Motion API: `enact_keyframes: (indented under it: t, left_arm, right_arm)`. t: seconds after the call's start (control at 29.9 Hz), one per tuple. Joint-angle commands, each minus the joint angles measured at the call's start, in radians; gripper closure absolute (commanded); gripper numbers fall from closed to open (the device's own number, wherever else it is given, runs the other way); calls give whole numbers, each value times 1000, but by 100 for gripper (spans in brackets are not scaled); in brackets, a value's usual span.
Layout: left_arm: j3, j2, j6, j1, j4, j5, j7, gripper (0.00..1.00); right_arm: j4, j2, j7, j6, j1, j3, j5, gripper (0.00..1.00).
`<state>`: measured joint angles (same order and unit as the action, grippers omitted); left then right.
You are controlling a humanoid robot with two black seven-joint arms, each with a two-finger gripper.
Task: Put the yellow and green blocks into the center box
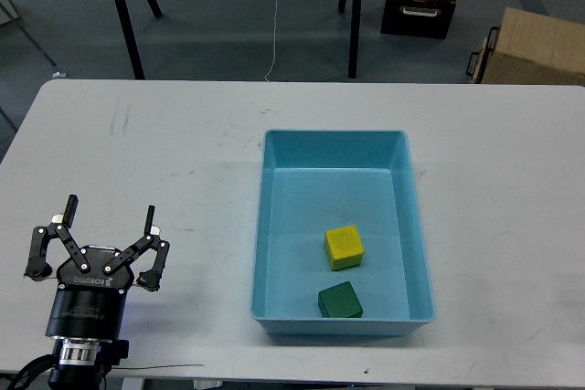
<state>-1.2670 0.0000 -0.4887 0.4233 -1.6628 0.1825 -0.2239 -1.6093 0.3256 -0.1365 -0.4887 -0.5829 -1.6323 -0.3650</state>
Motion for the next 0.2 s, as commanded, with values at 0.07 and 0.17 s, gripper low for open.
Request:
enact_keyframes:
  t: [0.07,0.17]
  left_arm:
    - [9,0,0,0,3,2,1,0]
    - [9,0,0,0,3,2,1,0]
  right_arm:
    - [-1,-2,0,0,-2,-9,0,1]
    - [0,-2,-2,0,-5,-14,3,1]
